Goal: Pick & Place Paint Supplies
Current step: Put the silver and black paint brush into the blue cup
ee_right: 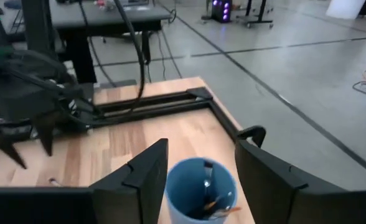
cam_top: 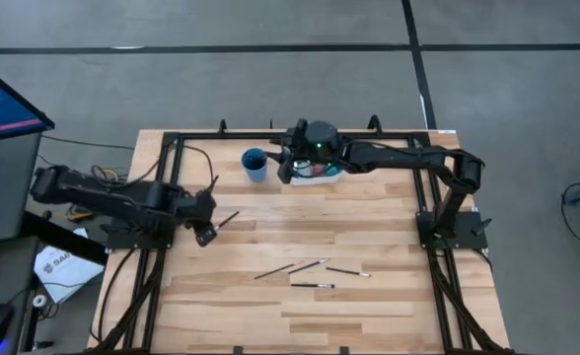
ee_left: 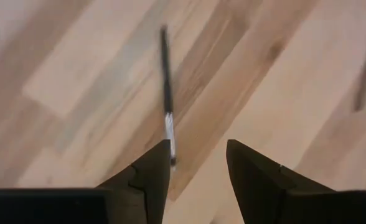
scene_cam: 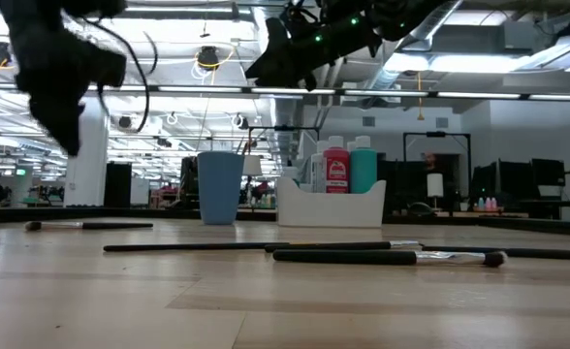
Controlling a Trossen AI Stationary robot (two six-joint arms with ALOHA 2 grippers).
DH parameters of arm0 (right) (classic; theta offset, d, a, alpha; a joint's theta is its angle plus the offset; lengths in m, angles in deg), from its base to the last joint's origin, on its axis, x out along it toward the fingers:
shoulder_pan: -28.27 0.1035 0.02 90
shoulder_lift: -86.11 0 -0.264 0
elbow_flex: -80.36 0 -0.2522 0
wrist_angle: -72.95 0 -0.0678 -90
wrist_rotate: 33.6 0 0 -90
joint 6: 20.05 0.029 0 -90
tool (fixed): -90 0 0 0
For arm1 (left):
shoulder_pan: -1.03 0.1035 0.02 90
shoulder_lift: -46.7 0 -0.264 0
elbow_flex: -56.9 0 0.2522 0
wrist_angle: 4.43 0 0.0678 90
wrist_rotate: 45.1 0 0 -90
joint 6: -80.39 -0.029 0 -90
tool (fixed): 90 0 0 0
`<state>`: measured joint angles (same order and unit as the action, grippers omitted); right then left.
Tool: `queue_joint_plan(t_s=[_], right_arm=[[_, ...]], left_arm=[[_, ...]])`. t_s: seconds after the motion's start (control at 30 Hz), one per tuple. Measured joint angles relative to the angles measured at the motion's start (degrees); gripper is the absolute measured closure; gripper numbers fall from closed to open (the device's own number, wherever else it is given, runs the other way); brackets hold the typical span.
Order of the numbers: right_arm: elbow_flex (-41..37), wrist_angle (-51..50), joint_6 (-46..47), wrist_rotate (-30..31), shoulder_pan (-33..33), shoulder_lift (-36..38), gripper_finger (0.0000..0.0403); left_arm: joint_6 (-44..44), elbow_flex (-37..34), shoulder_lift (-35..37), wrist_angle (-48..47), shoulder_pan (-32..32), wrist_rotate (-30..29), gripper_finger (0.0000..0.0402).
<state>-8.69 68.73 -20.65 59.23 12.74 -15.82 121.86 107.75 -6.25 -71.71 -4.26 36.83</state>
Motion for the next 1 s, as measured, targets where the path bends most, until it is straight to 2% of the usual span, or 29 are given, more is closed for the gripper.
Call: queue_joint_plan(t_s=[0.17, 0.47, 0.77, 0.9, 1.0], right_arm=[[0.0, -2.28, -0.08, -0.08, 0.72, 0.0, 0.023], [0.0, -3.8, -0.87, -0.09, 1.33, 0.0, 0.0232], [0.0, -3.8, -0.87, -0.07, 1.31, 0.0, 0.0232], [0.0, -3.81, -0.87, -0.09, 1.31, 0.0, 0.0235], [0.0, -3.82, -0.87, -0.07, 1.31, -0.02, 0.0238]], left_arm=[[2.95, -7.38, 0.42, 7.63, -1.09, 2.14, 0.0251], [2.87, -15.64, 0.73, 13.44, -1.1, 3.91, 0.0251], [2.74, -19.58, 0.73, 16.84, -1.06, 0.32, 0.0253], [2.34, -20.25, 0.84, 17.39, -1.06, 0.46, 0.0273], [1.67, -20.29, 0.79, 17.36, -1.06, 0.41, 0.0307]])
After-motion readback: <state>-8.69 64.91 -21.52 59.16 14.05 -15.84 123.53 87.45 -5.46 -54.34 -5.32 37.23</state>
